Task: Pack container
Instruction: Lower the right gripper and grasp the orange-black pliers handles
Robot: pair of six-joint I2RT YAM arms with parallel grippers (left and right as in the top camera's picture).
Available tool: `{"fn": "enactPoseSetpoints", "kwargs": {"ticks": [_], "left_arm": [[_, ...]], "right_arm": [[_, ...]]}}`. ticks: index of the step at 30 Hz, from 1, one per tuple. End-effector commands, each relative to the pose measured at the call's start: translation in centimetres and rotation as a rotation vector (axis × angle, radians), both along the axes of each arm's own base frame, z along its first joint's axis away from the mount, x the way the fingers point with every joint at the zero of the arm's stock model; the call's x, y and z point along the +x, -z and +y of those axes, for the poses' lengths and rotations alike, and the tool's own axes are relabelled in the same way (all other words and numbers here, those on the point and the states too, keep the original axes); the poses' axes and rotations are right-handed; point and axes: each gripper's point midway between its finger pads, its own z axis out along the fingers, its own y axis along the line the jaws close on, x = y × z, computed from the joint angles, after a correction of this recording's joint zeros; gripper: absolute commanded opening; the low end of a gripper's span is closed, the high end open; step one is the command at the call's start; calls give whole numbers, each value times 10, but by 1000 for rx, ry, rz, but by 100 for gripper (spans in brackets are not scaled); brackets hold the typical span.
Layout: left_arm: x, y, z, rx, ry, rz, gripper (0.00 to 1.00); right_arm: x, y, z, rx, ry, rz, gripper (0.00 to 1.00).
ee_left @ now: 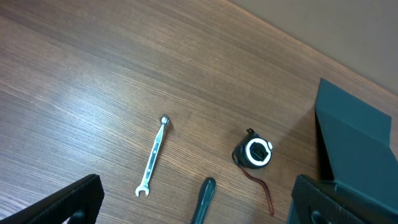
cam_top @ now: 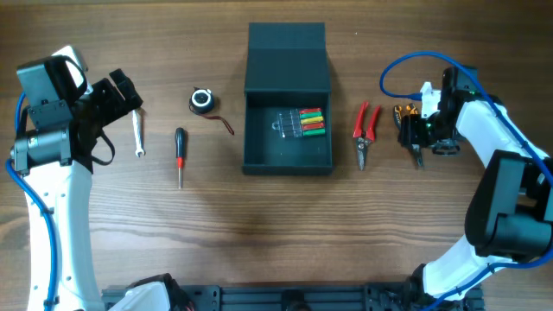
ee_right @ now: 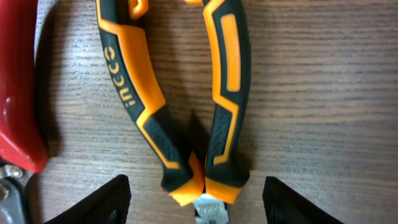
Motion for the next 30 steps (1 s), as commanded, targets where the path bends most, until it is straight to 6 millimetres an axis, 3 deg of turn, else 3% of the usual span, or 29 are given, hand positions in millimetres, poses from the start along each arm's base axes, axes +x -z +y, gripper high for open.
{"fn": "enactPoseSetpoints", "kwargs": {"ticks": [1, 12, 15, 20, 26, 30], "left_arm": [[3, -8, 5, 23, -1, -15, 100], [3, -8, 5, 23, -1, -15, 100], [3, -8, 5, 23, -1, -15, 100], [3, -8, 5, 23, -1, -15, 100], [3, -8, 5, 23, -1, -15, 100], [3, -8, 5, 23, -1, -15, 100]], "right_arm": [[-14, 17, 0, -16, -21, 38, 69], [-18, 19, 0, -20, -69, 47, 69], [-16, 19, -2, -47, -136, 35, 74], [-1, 16, -6, -75, -183, -26, 76], [20, 2, 13, 50, -138, -111, 77], [28, -4, 14, 60, -118, -132, 77]]}}
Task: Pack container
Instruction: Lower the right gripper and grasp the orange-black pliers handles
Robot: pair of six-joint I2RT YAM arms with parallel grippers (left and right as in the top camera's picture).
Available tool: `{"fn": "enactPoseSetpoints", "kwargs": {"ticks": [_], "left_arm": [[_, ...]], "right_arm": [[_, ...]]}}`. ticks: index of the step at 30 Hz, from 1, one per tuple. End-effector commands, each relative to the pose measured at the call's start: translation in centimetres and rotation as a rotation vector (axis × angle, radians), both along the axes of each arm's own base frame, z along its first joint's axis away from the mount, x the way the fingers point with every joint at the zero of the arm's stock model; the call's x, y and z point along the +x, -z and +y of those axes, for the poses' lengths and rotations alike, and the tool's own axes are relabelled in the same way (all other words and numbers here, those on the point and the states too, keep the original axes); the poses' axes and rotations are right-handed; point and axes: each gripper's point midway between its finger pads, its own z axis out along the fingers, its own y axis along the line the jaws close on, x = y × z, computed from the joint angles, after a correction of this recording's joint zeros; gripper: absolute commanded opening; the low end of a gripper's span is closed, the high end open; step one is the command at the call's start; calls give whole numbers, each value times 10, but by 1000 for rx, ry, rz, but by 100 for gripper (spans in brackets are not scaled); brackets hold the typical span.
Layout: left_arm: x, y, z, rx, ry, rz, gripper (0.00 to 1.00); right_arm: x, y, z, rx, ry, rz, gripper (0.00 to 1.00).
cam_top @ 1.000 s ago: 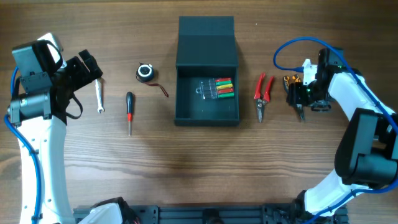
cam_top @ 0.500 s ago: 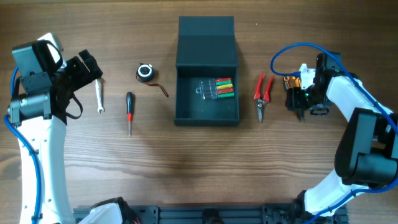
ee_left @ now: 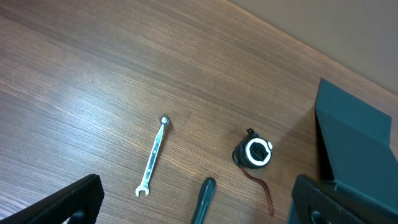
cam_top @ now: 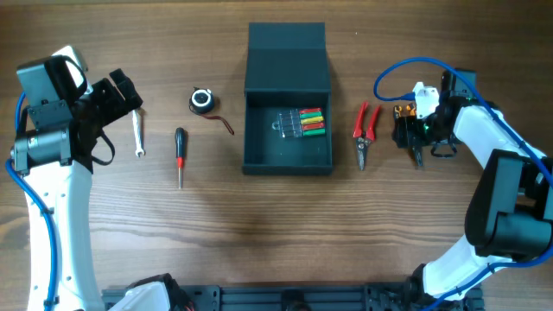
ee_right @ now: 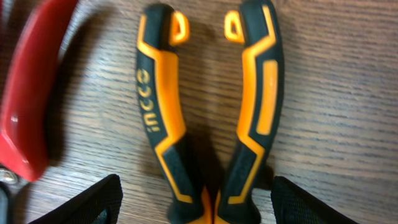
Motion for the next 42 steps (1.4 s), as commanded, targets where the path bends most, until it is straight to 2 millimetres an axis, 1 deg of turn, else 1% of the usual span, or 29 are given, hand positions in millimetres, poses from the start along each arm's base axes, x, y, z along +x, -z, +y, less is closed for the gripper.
{"fn": "enactPoseSetpoints", "kwargs": {"ticks": [1, 6, 10, 12, 13, 14, 17, 23, 26, 27, 28, 32, 35, 38, 41, 42], "left_arm": [[3, -8, 5, 23, -1, -15, 100], [3, -8, 5, 23, -1, -15, 100], [3, -8, 5, 23, -1, -15, 100], [3, -8, 5, 23, -1, -15, 100], [3, -8, 5, 23, -1, -15, 100], [3, -8, 5, 23, -1, -15, 100], [3, -8, 5, 23, -1, -15, 100], [3, -8, 5, 23, -1, -15, 100], [3, -8, 5, 23, -1, -15, 100], [3, -8, 5, 23, -1, -15, 100], [3, -8, 5, 23, -1, -15, 100], [3, -8, 5, 23, -1, -15, 100], [3, -8, 5, 23, -1, -15, 100], [3, -8, 5, 23, -1, -15, 100], [3, -8, 5, 23, -1, -15, 100], [3, -8, 5, 23, -1, -15, 100]], "right_arm": [[12, -7, 7, 50, 18, -24, 77], [7, -4, 7, 39, -8, -11, 76], [5, -3, 1, 6, -12, -3, 77], [7, -3, -1, -11, -21, -8, 70], [6, -2, -1, -11, -22, -7, 66], [5, -1, -3, -25, -17, -3, 63], [-3, 7, -10, -67, -6, 22, 65], [-13, 27, -7, -92, -11, 91, 66], [-13, 33, -3, -100, -1, 104, 64], [-12, 33, -3, -99, 13, 100, 62], [-11, 33, -3, -97, 16, 98, 57], [-12, 33, -4, -103, 28, 102, 49], [-13, 33, -6, -110, 46, 104, 48], [-12, 32, -6, -107, 62, 103, 44], [-5, 26, -7, -106, 69, 90, 42], [-2, 23, -7, -107, 69, 87, 40]]}}
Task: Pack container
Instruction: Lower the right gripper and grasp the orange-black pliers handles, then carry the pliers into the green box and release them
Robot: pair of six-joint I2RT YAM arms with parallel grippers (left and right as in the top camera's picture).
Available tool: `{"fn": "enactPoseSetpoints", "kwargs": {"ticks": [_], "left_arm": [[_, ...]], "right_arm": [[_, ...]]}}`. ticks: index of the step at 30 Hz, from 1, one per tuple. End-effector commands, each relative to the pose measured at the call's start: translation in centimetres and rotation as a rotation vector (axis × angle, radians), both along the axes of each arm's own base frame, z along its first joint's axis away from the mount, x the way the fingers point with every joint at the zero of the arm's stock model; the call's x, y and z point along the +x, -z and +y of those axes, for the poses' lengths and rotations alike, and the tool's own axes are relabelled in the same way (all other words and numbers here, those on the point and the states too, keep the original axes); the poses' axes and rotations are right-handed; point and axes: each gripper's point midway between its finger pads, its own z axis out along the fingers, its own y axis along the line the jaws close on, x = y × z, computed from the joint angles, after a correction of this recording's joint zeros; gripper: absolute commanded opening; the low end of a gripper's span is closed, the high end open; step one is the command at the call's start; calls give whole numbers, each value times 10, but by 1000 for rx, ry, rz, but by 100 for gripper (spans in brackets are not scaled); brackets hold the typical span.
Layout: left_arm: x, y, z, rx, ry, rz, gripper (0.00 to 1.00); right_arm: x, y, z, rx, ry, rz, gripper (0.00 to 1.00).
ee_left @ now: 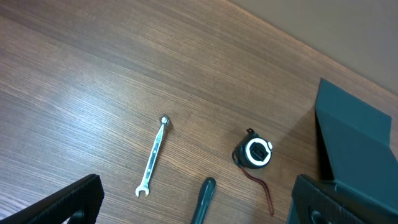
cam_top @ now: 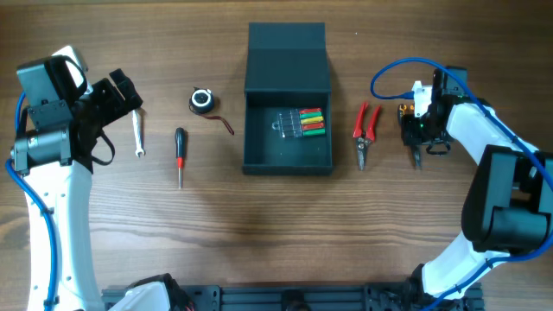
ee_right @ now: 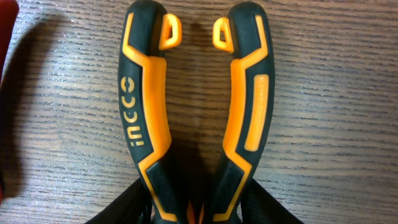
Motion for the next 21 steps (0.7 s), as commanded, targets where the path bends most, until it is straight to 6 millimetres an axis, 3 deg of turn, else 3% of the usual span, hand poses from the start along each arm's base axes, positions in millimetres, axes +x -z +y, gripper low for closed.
{"fn": "enactPoseSetpoints", "kwargs": {"ticks": [1, 9, 13, 17, 18, 21], "left_arm": [[3, -8, 5, 23, -1, -15, 100], [3, -8, 5, 23, -1, -15, 100], [3, -8, 5, 23, -1, -15, 100], [3, -8, 5, 23, -1, -15, 100], [3, -8, 5, 23, -1, -15, 100], [3, -8, 5, 23, -1, -15, 100]], "right_arm": [[-2, 10, 3, 9, 17, 55, 38], [27, -28, -1, 2, 21, -12, 36], [43, -57, -3, -5, 21, -72, 25], [50, -94, 3, -13, 3, -146, 13], [51, -110, 10, -16, -17, -179, 7], [53, -157, 40, -29, -113, -303, 4]]}}
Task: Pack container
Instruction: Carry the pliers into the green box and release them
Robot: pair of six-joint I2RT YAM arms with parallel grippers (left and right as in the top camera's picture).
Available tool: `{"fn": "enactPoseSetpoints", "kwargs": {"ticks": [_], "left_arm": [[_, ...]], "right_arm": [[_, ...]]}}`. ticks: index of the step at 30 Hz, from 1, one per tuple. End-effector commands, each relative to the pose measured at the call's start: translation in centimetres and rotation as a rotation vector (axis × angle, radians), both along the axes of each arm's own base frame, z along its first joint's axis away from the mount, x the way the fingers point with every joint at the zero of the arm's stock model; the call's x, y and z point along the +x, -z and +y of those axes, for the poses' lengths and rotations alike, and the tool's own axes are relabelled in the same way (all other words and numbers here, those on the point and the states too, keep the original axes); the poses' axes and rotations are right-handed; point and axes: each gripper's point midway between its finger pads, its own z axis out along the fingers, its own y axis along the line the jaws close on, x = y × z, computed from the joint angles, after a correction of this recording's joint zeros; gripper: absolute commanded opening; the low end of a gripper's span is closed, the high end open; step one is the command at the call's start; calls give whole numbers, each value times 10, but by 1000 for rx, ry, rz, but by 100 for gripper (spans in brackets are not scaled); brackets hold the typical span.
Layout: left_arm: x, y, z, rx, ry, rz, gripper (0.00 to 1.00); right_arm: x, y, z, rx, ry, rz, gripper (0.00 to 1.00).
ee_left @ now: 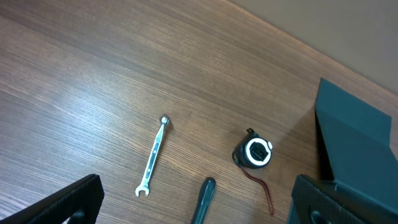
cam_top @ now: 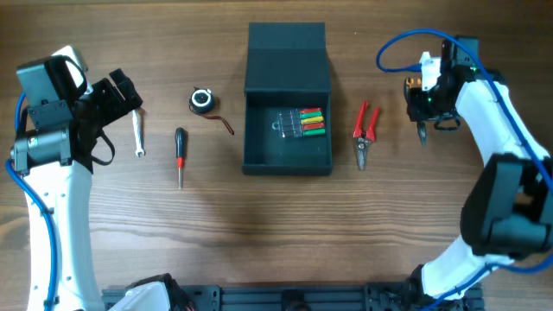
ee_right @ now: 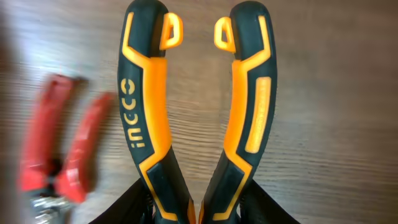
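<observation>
An open dark green box (cam_top: 288, 130) stands mid-table with a clear case of coloured bits (cam_top: 302, 123) inside. My right gripper (cam_top: 423, 104) is shut on orange-and-black pliers (ee_right: 196, 118), held above the table to the right of the box. Red pruning shears (cam_top: 365, 131) lie between the box and the pliers; they show blurred (ee_right: 62, 149) below them in the right wrist view. Left of the box lie a tape measure (ee_left: 253, 153), a red-handled screwdriver (cam_top: 180, 154) and a small wrench (ee_left: 153, 155). My left gripper (ee_left: 193, 205) hangs open high over these, far left.
The box's lid (cam_top: 287, 59) stands open towards the far side. A blue cable (cam_top: 397, 47) loops from the right arm. Bare wooden table (cam_top: 285, 233) stretches along the near side.
My right gripper, shut on the pliers, has risen off the table and shifted towards the far side; the red shears now show below it. The left arm has not moved.
My right gripper stood open round the pliers lying right of the shears. It then shifted along their handles, still open. Then it was shut on them near the joint, on the table. Now it holds them lifted. The left arm stayed still throughout.
</observation>
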Motion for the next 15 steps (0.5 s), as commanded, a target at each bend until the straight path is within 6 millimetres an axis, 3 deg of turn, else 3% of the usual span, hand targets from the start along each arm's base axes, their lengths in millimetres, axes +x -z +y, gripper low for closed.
{"fn": "enactPoseSetpoints", "kwargs": {"ticks": [1, 5, 7, 8, 11, 15], "left_arm": [[3, -8, 5, 23, -1, -15, 100], [3, -8, 5, 23, -1, -15, 100], [3, -8, 5, 23, -1, -15, 100], [3, -8, 5, 23, -1, -15, 100], [3, -8, 5, 23, -1, -15, 100], [3, -8, 5, 23, -1, -15, 100]], "right_arm": [[16, -92, 39, -26, -121, -247, 4], [7, -153, 100, -35, -311, -425, 4], [-1, -168, 128, -46, -421, -471, 4], [-5, -172, 142, -53, -483, -485, 4], [-34, -167, 207, -28, -836, -486, 4], [-61, -158, 256, 8, -1123, -491, 4]]}}
